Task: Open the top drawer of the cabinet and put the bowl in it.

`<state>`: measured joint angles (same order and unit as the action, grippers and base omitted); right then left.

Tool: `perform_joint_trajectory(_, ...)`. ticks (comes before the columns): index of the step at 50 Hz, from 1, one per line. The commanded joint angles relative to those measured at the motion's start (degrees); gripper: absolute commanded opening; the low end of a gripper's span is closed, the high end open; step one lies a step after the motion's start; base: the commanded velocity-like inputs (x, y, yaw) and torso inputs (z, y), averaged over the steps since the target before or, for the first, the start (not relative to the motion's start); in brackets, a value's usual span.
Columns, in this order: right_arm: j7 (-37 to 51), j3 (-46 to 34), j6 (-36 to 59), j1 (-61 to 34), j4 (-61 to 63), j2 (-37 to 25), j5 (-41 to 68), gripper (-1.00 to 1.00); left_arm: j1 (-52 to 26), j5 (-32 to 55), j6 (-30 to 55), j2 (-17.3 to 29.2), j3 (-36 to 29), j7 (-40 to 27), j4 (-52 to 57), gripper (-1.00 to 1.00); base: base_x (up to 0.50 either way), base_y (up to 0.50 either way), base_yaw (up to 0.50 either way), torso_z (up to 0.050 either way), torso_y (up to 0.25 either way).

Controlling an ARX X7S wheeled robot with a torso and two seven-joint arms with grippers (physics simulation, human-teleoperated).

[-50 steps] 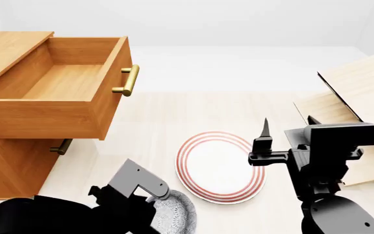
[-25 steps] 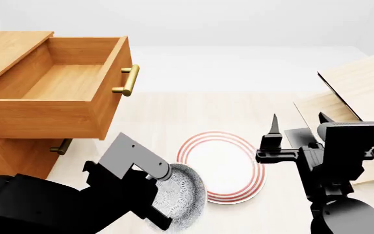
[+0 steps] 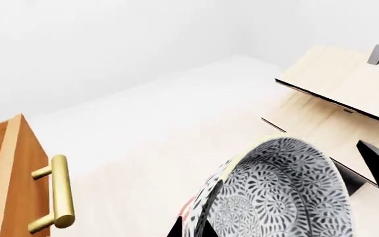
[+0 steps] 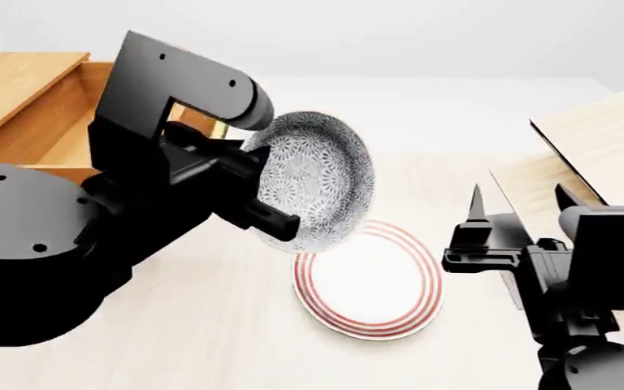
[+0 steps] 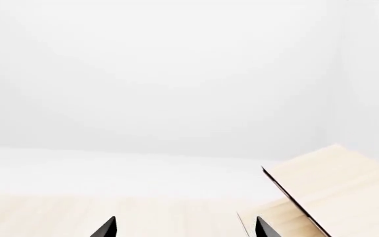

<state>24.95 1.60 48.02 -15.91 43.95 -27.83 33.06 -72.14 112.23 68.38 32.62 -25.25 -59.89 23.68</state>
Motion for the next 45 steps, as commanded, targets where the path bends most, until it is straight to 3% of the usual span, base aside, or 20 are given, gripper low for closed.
perform_joint_trajectory(1, 0.3, 0.8, 0.2, 0.3, 0.8, -0.3, 0.7, 1.00, -13.7, 1.5, -2.4, -3.0, 0.6, -2.9, -7.9, -1.00, 0.00, 0.00, 0.00, 0.000, 0.000)
perform_joint_trajectory(15, 0.8, 0.5, 0.9, -0.1, 1.8, -0.6, 1.4, 1.00, -24.6, -8.2, -5.0, -5.1, 0.2, -1.3, -22.9, -1.00, 0.00, 0.00, 0.00, 0.000, 0.000)
perform_joint_trajectory(32, 1.2, -0.1, 1.3, -0.1, 2.5, -1.0, 1.6, 1.00, -26.6, -25.5, -11.1, -4.1, -3.5, 7.4, -39.6, -1.00, 0.00, 0.00, 0.00, 0.000, 0.001)
perform_joint_trajectory(45, 1.2, -0.8, 0.8, -0.2, 1.8, -1.0, 1.4, 1.00, -25.7, -32.2, -16.0, -4.6, -5.5, 10.9, -48.8, -1.00, 0.00, 0.00, 0.00, 0.000, 0.000)
